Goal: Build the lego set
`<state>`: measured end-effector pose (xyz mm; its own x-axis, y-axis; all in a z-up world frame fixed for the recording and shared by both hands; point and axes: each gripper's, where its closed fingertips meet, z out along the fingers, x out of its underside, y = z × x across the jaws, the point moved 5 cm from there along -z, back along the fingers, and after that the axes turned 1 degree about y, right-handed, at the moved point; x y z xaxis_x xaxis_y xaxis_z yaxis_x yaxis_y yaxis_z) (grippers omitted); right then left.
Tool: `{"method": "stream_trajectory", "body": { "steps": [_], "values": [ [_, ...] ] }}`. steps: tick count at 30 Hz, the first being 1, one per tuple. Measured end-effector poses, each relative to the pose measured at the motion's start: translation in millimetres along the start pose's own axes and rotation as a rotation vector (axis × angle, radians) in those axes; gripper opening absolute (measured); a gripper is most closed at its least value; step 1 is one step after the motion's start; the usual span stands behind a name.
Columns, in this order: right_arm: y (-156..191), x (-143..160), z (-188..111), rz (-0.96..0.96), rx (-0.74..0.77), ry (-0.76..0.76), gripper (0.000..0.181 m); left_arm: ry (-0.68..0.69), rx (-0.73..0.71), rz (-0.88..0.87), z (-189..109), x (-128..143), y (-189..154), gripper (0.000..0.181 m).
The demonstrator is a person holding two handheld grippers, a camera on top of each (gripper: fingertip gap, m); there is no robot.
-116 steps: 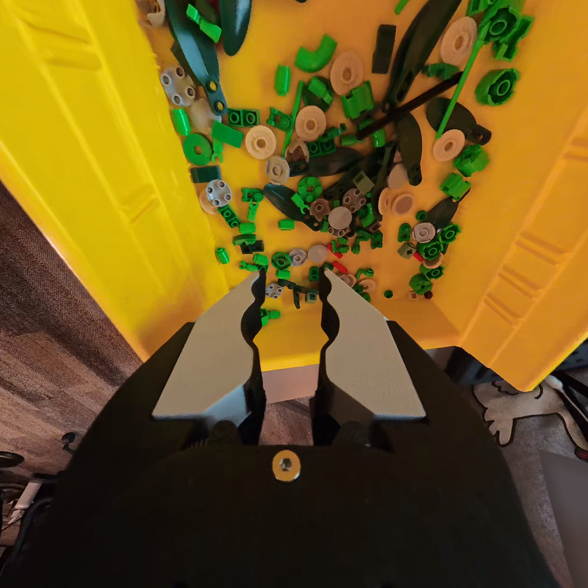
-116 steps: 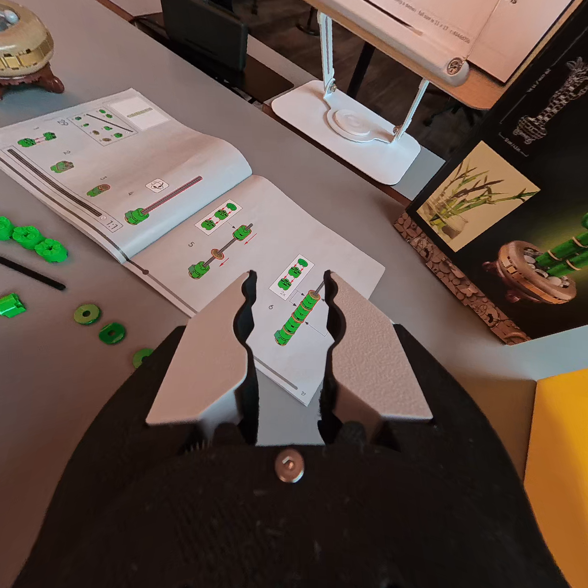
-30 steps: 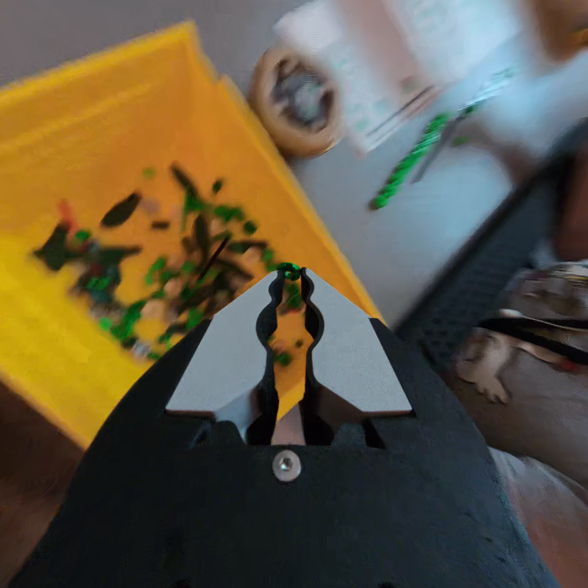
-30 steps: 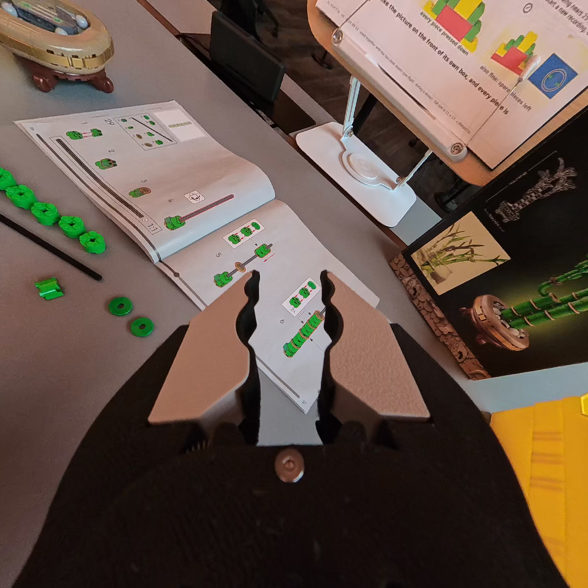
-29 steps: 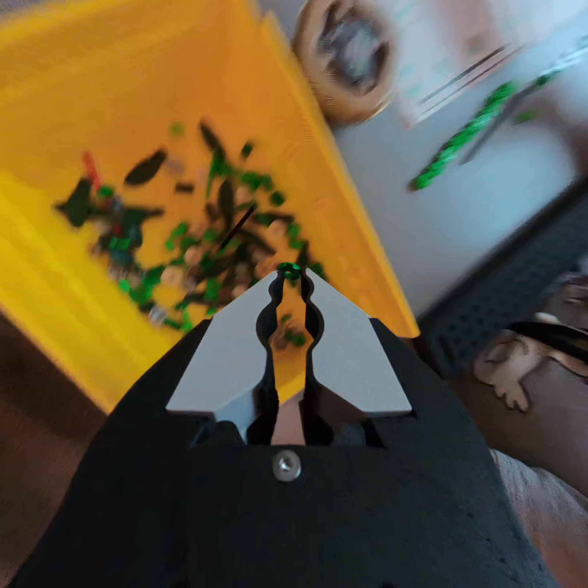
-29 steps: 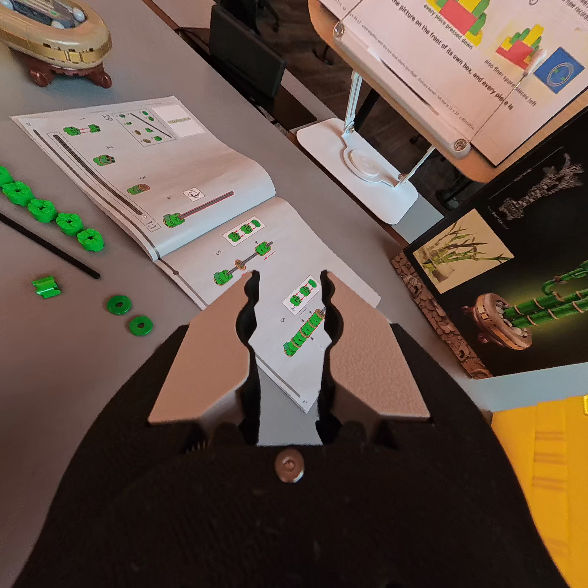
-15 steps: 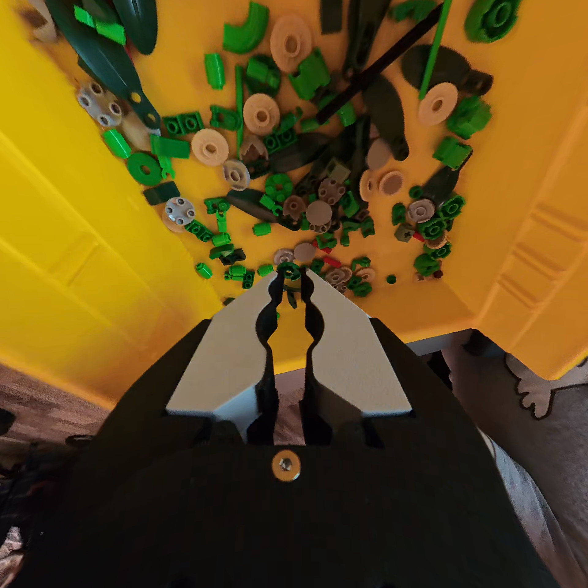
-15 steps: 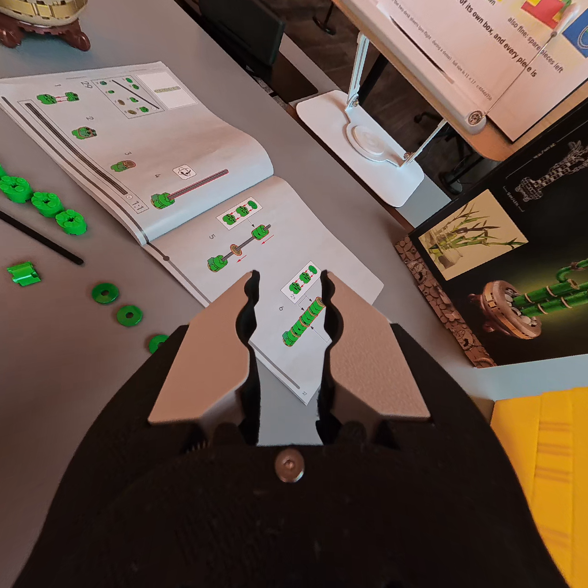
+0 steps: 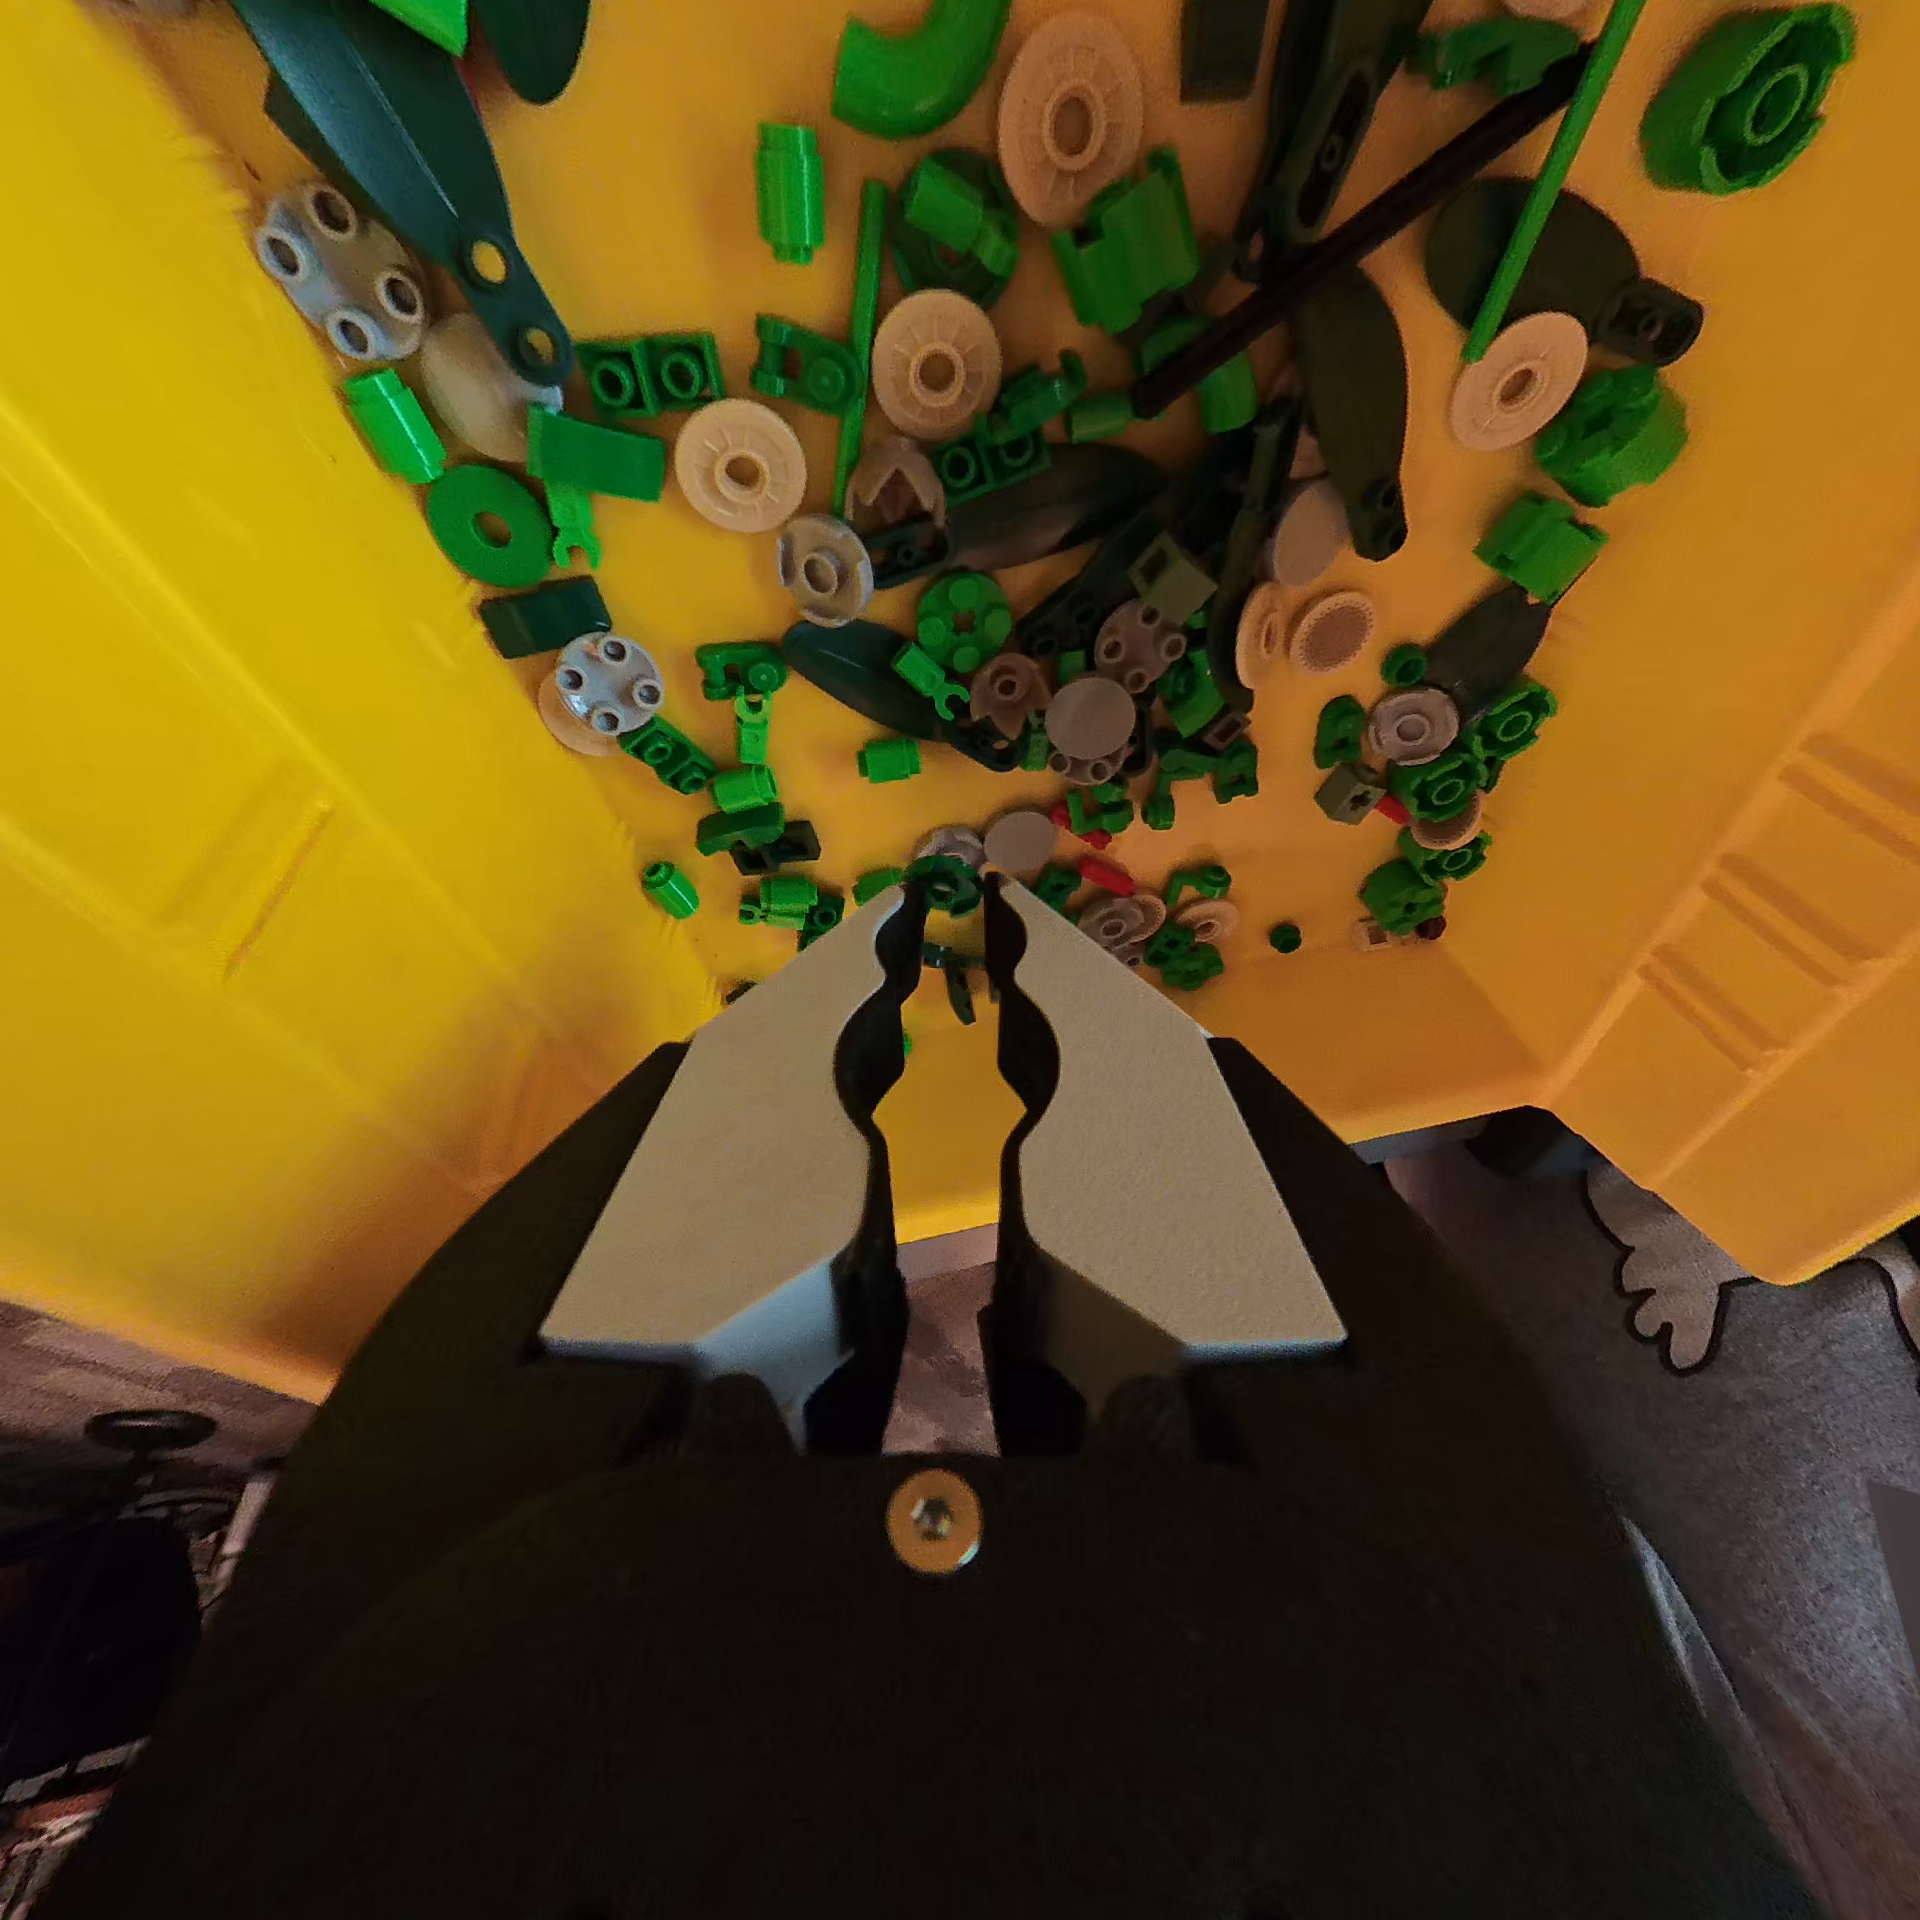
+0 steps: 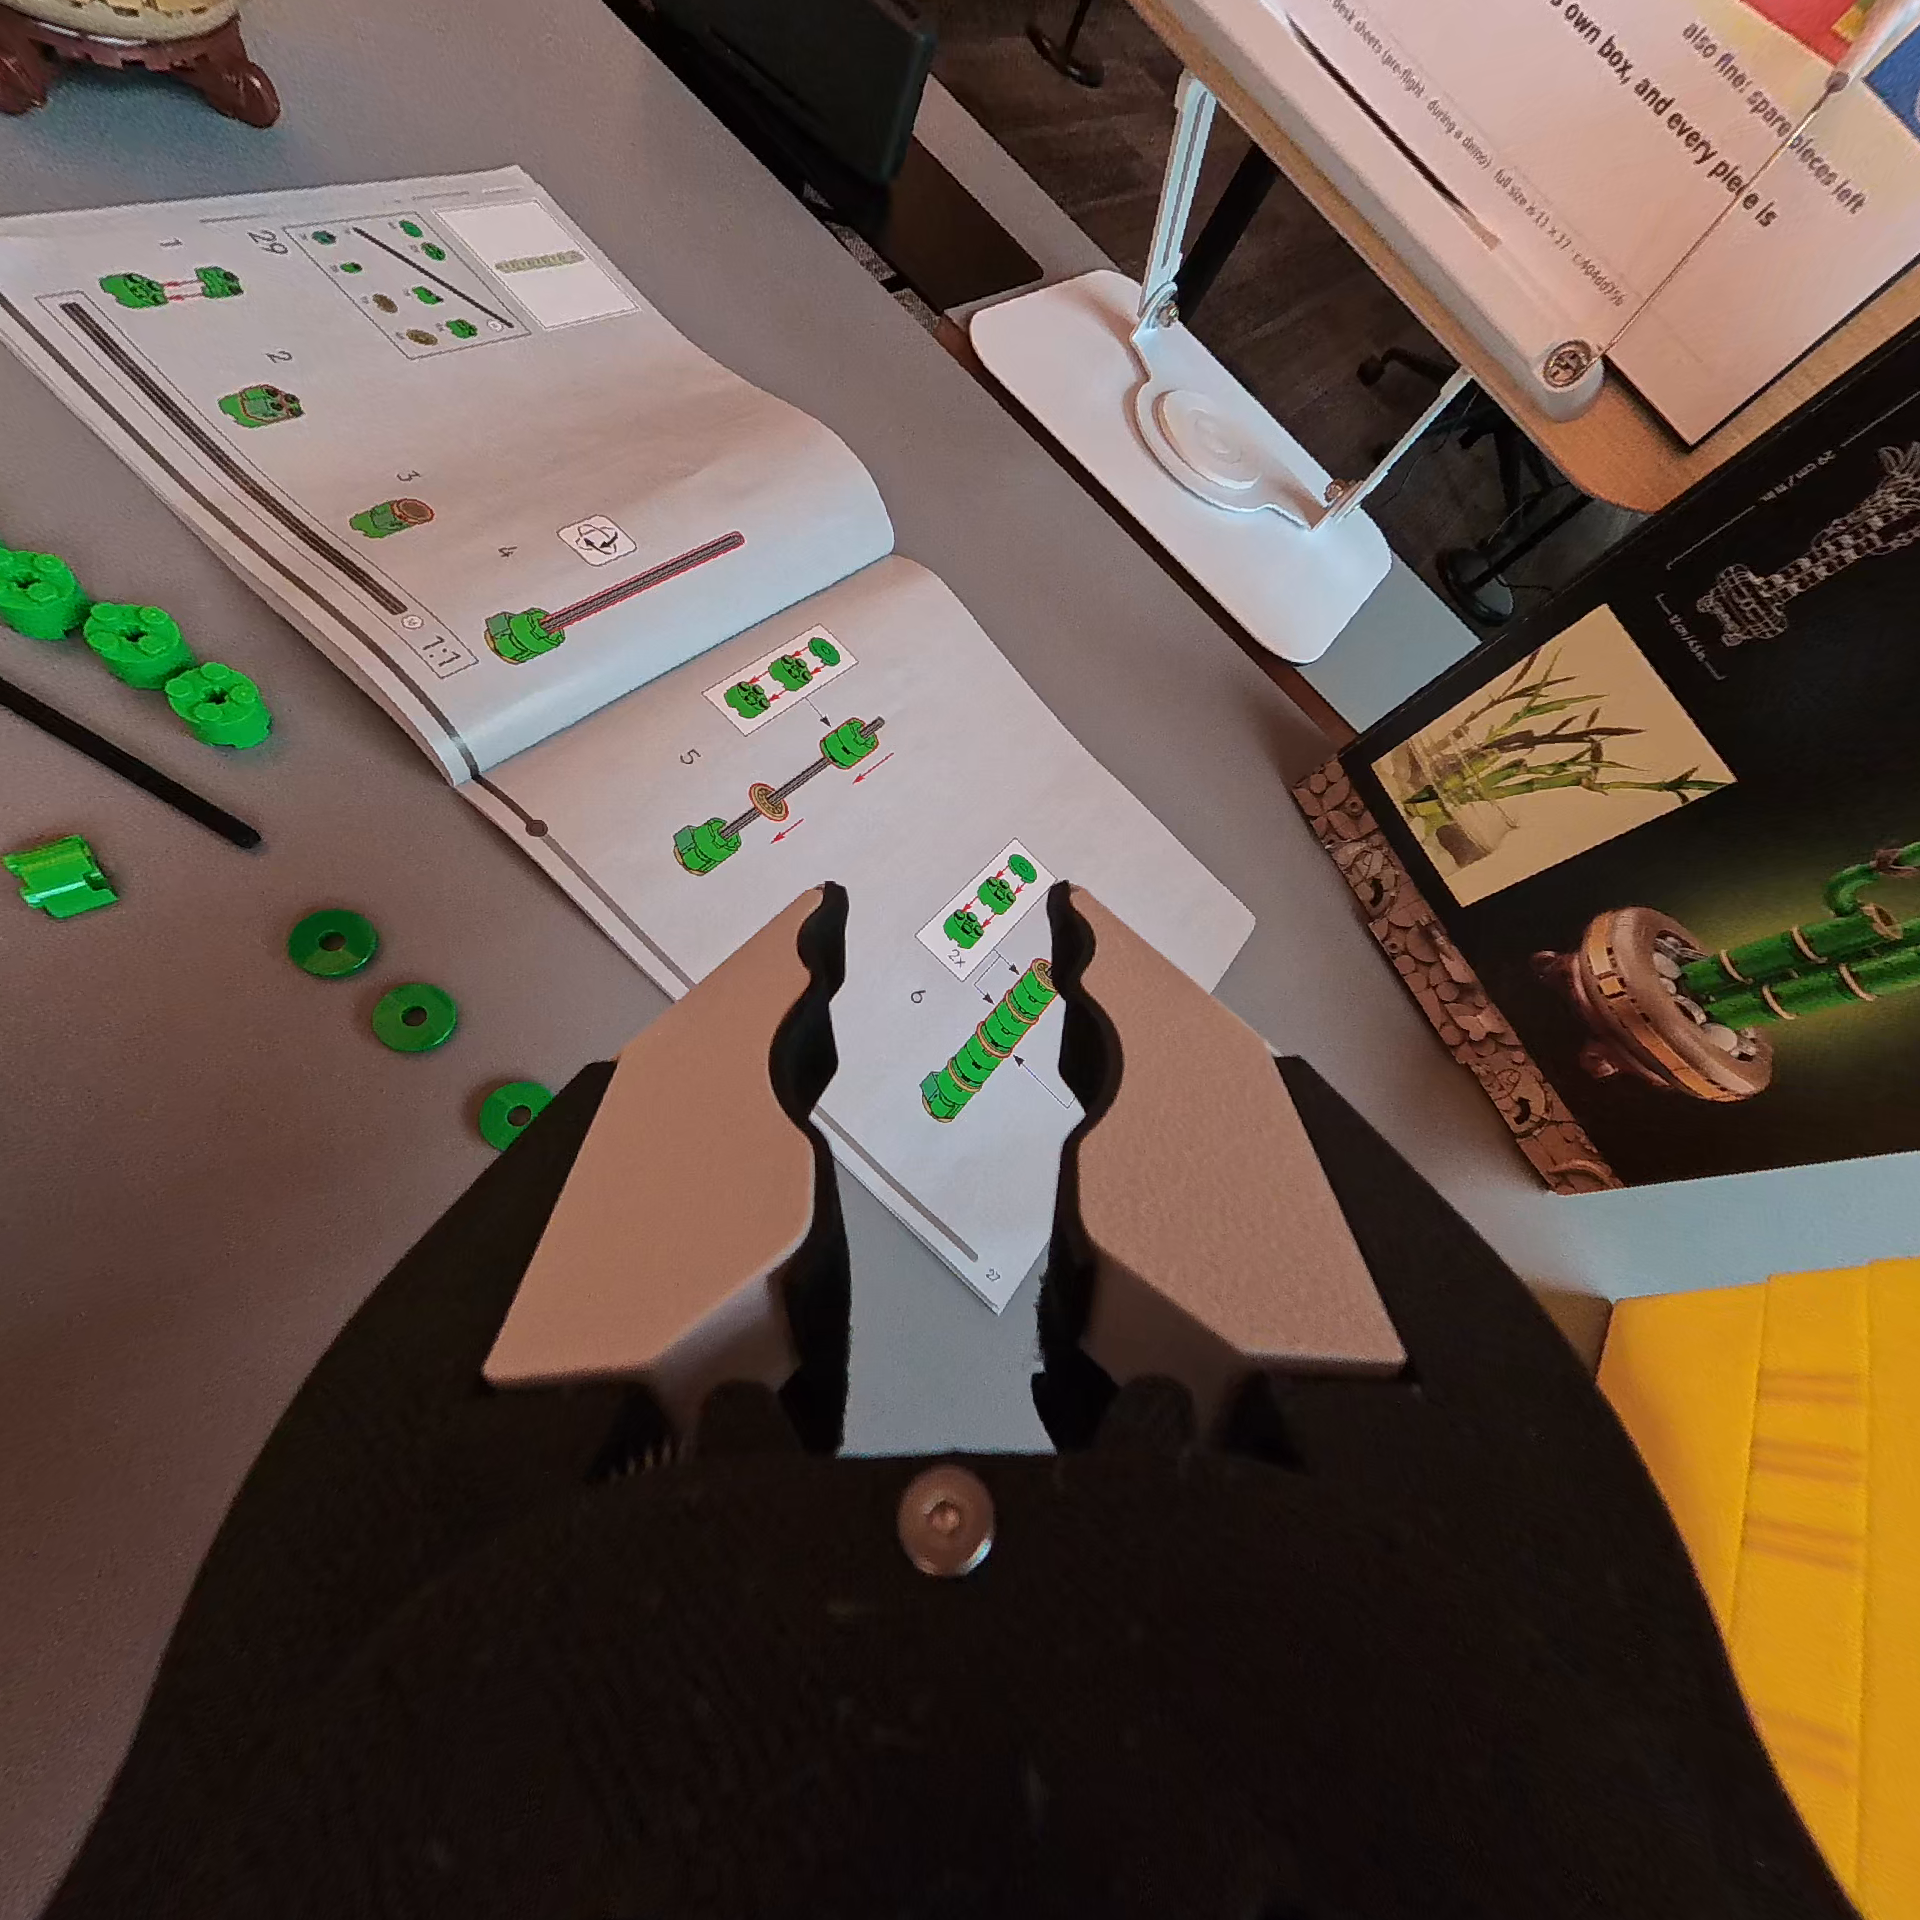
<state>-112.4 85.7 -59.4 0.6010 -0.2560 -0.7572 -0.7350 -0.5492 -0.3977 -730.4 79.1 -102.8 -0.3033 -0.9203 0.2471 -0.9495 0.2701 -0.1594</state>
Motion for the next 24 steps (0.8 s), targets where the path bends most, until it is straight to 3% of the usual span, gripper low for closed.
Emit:
{"method": "stream_trajectory", "body": {
  "steps": [10, 16, 24],
  "values": [
    [2, 0, 1, -0.01, -0.004, 0.01, 0.039, -0.184, -0.005, 0.013, -21, -25, -5, 0.019],
    [0, 0, -1, -0.004, 0.003, 0.003, 0.039, -0.081, 0.005, 0.039, -1, -37, -8, 0.018],
    [2, 0, -1, -0.017, -0.005, 0.014, 0.039, -0.07, -0.06, 0.043, 2, -47, -5, 0.016]
  ]
}}
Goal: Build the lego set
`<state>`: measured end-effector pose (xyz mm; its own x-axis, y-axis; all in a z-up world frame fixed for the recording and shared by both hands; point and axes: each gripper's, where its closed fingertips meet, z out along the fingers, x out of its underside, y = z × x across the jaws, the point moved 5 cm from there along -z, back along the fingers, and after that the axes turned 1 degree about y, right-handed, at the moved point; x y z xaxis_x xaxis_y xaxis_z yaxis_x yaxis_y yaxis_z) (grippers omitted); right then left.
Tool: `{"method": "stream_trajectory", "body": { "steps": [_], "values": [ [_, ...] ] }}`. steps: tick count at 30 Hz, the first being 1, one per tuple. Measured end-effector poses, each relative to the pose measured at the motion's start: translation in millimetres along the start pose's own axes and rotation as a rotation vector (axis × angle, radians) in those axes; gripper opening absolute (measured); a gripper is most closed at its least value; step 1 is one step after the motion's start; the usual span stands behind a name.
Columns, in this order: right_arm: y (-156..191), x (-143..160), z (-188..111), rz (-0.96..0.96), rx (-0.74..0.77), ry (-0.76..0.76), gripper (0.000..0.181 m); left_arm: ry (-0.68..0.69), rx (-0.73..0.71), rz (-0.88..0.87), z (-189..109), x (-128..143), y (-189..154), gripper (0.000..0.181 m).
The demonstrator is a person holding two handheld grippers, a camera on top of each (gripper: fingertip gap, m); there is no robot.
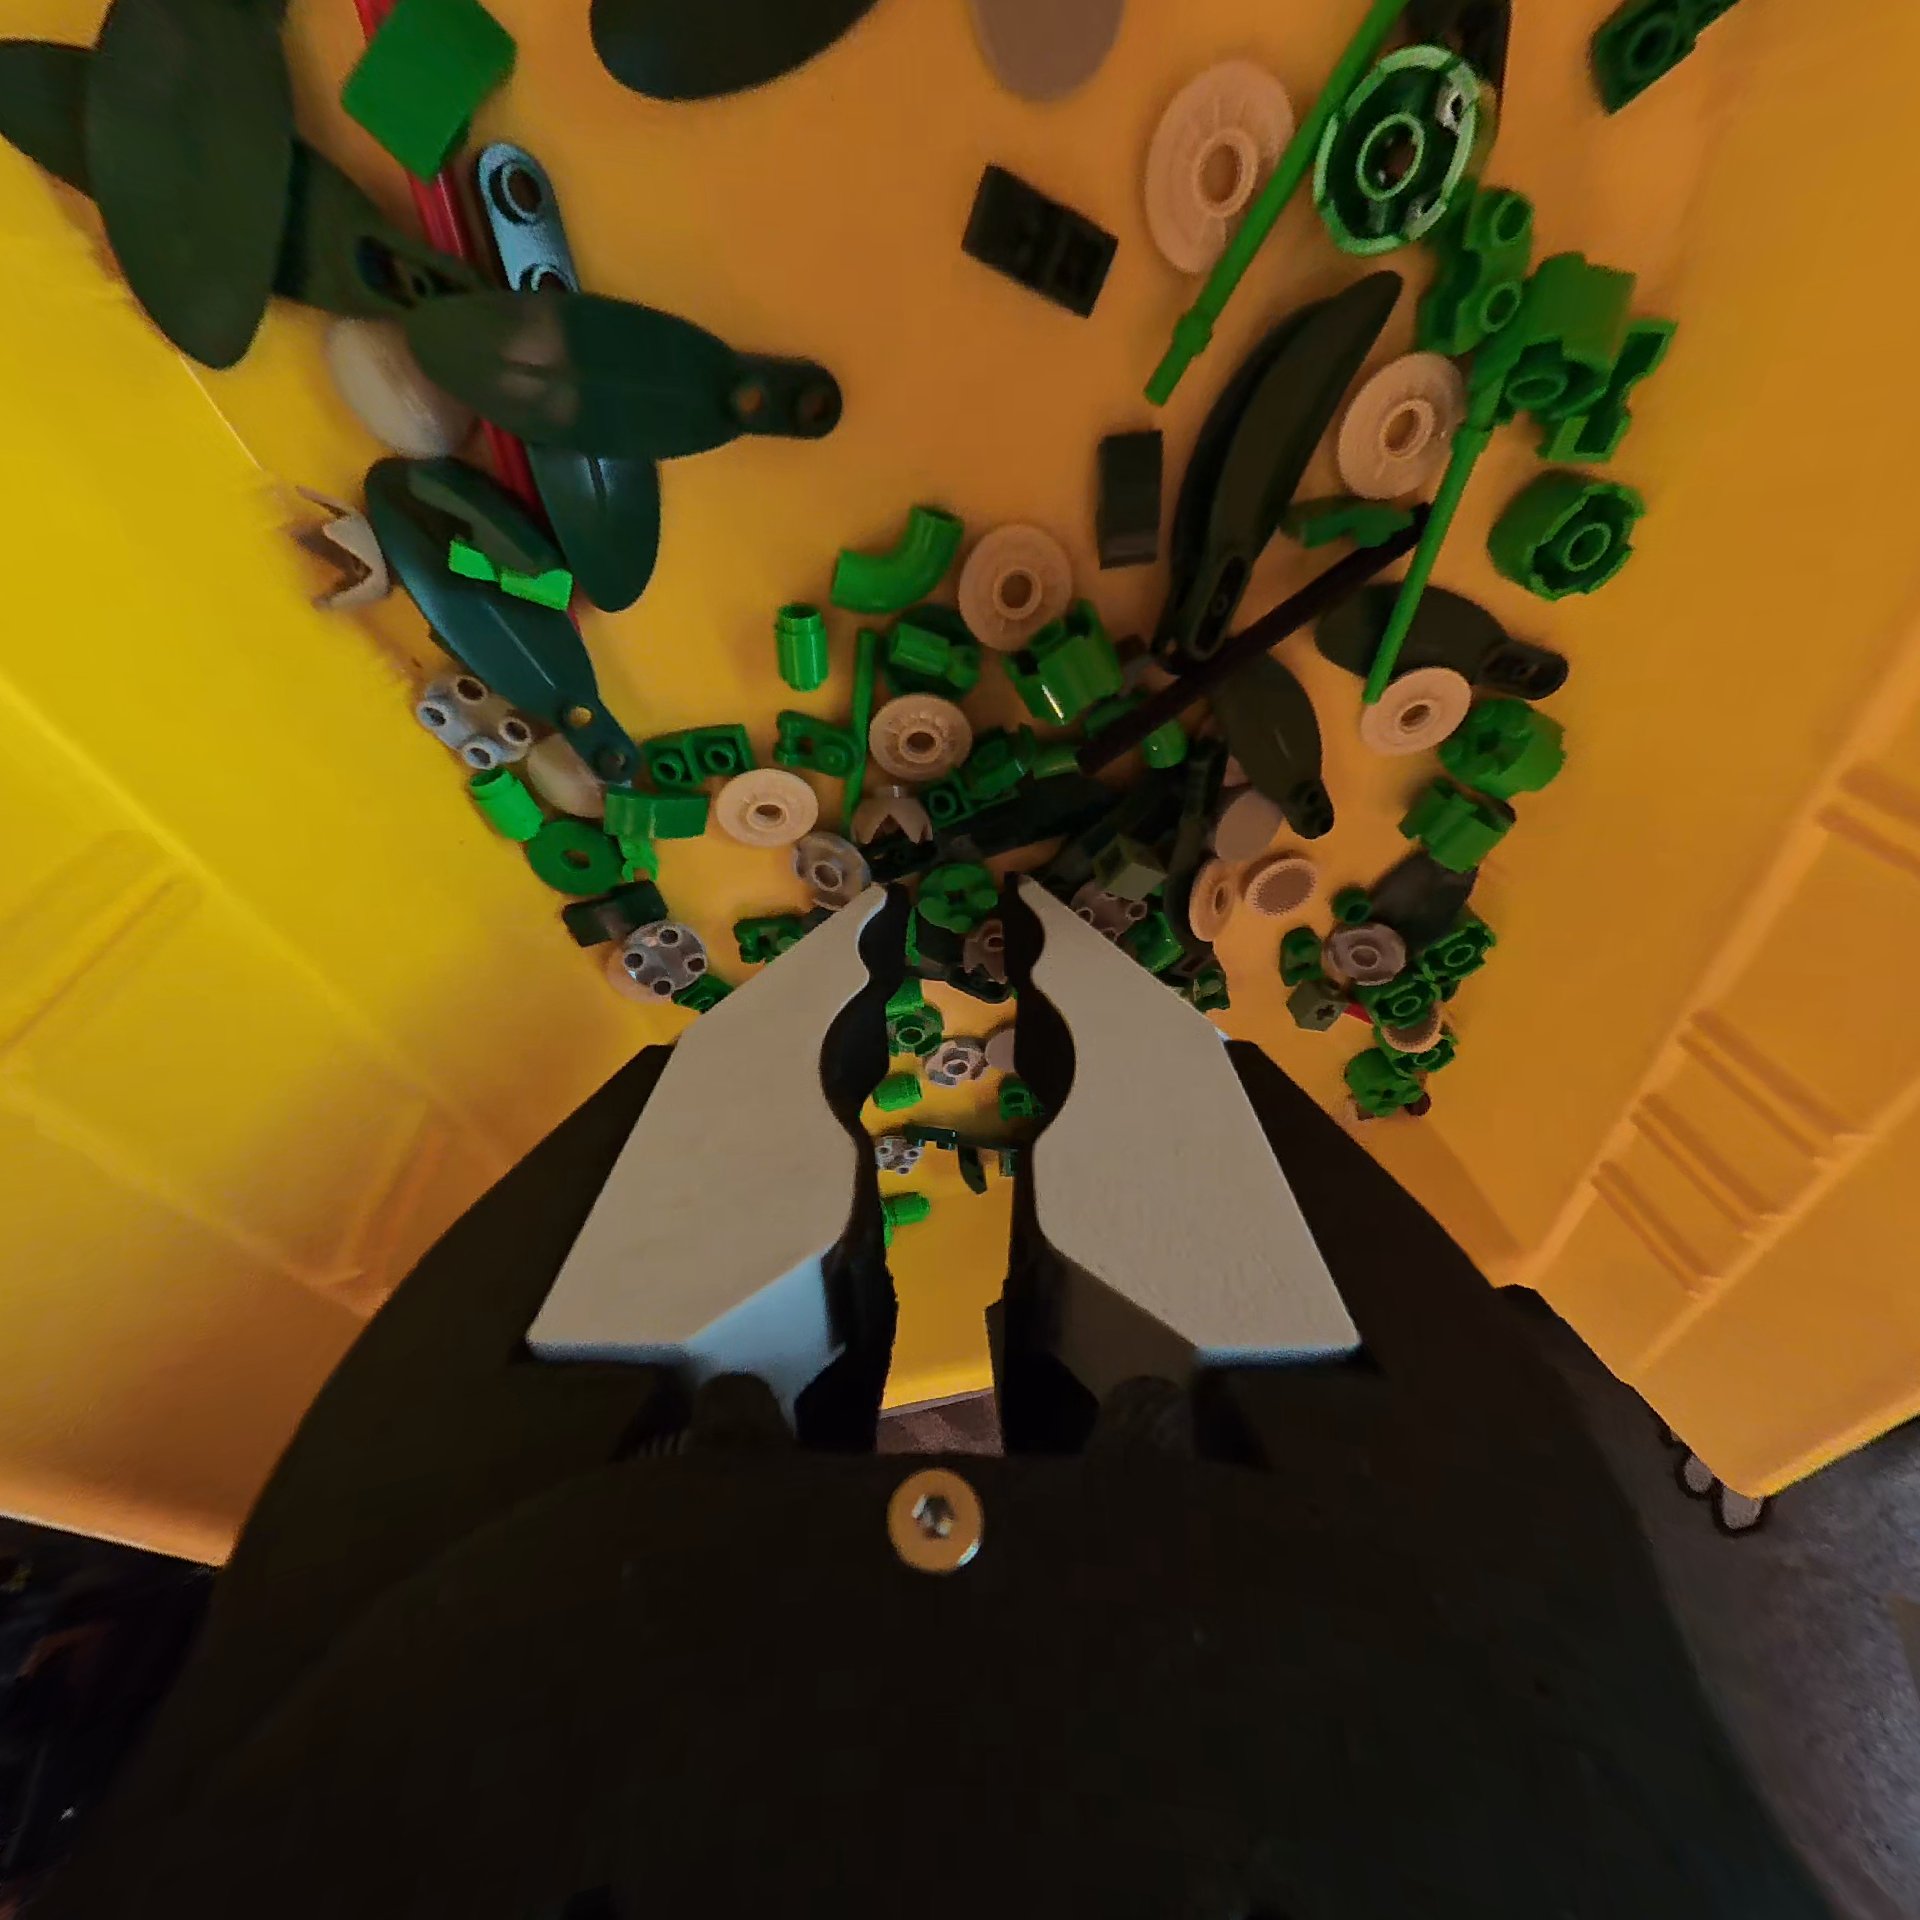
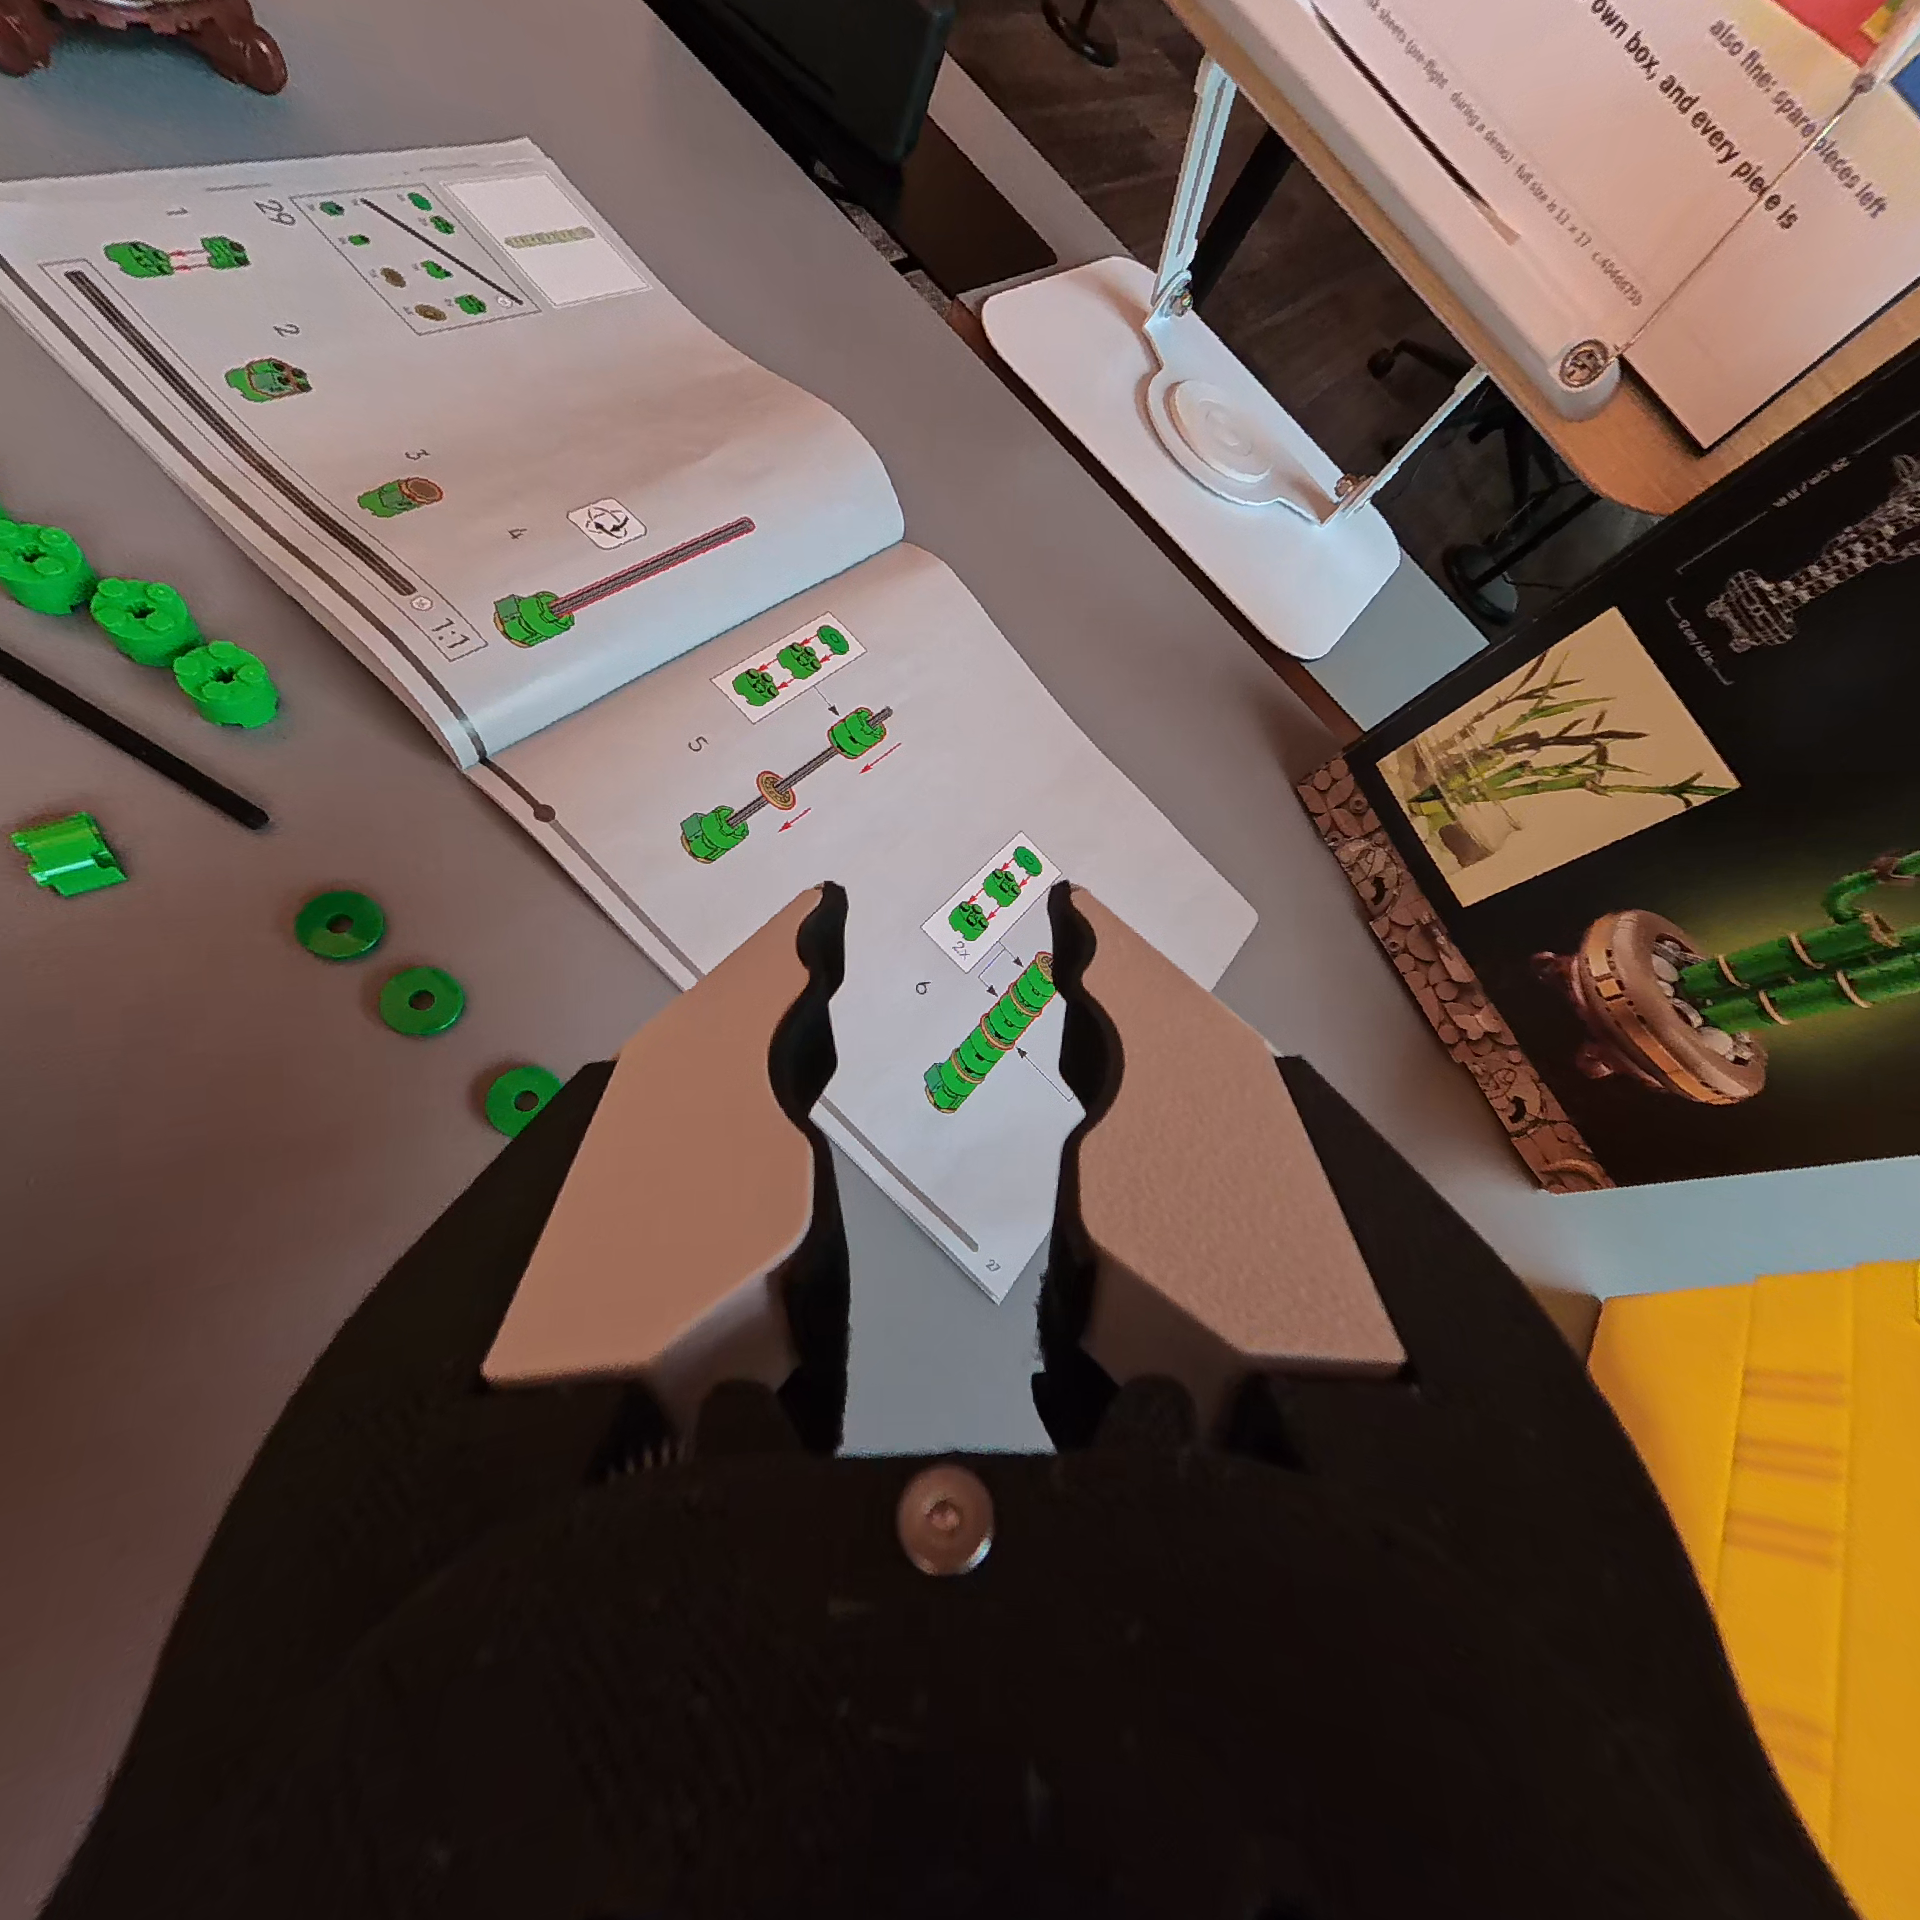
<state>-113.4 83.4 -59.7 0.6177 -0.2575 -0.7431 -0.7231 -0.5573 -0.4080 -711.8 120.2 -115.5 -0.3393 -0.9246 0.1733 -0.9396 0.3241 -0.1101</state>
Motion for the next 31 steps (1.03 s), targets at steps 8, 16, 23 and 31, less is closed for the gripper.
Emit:
{"method": "stream_trajectory", "body": {
  "steps": [8, 16, 23, 31],
  "values": [
    [0, 0, -1, 0.002, -0.002, 0.001, 0.039, 0.036, -0.008, -0.003, 5, 3, 1, 0.015],
    [0, 1, 0, 0.0, -0.003, 0.002, 0.039, 0.013, -0.04, 0.036, -7, 7, -1, 0.014],
    [8, -13, 0, -0.019, -0.011, -0.055, 0.039, -0.515, 0.273, 0.251, -95, -4, -62, 0.013],
    [125, -155, -55, -0.146, -0.272, -0.749, 0.039, -0.771, 1.029, 0.878, -175, 30, -239, 0.013]
  ]
}}
